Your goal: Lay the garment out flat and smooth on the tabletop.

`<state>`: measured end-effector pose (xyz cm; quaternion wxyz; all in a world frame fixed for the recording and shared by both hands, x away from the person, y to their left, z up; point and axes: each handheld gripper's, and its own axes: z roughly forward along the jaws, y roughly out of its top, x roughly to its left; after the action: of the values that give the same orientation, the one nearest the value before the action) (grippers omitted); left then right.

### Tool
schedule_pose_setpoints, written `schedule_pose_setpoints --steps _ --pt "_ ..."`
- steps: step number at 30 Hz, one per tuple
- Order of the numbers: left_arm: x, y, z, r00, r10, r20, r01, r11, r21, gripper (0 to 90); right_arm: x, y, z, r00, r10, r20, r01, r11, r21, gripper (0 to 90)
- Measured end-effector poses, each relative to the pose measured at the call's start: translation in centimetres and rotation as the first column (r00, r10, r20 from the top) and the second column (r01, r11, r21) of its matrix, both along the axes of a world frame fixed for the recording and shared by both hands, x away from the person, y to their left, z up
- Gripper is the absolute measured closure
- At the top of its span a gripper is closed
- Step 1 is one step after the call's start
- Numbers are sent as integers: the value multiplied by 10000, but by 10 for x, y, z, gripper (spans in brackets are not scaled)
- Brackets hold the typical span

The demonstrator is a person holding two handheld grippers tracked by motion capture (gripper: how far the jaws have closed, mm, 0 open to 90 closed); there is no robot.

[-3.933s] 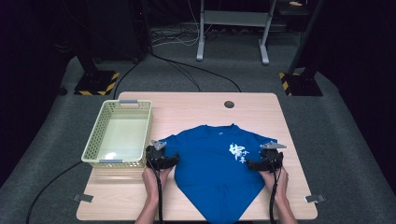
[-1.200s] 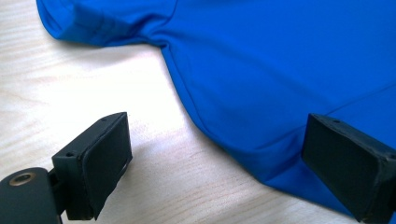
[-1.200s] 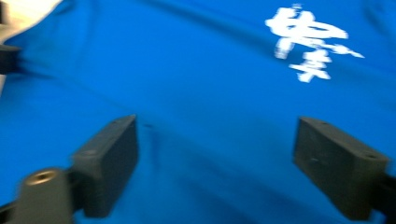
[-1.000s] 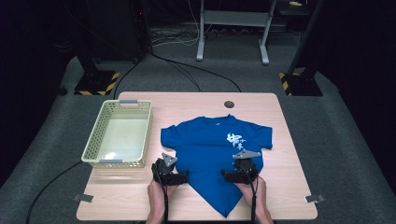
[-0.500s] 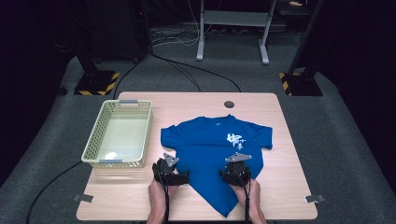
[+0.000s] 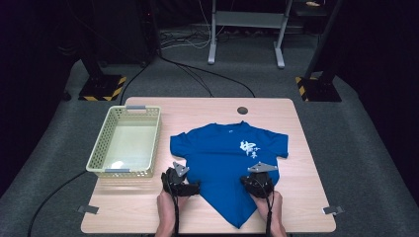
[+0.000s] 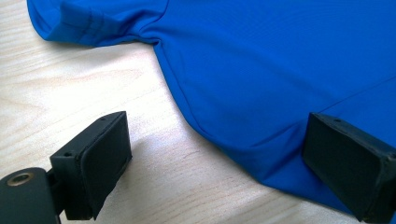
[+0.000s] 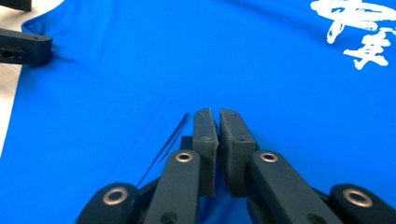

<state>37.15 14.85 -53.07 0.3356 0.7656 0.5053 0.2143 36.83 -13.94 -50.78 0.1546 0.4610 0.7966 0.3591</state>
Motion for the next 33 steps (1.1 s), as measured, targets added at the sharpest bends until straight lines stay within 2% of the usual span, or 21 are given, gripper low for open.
schedule_pose_setpoints --steps 10,33 --pt "0 0 0 10000 -9 11 9 10000 -14 79 -8 -8 6 9995 -118 289 117 9999 32 857" --pt "0 0 0 10000 -16 29 16 10000 -11 83 -28 -29 14 9973 -406 611 401 9992 95 857"
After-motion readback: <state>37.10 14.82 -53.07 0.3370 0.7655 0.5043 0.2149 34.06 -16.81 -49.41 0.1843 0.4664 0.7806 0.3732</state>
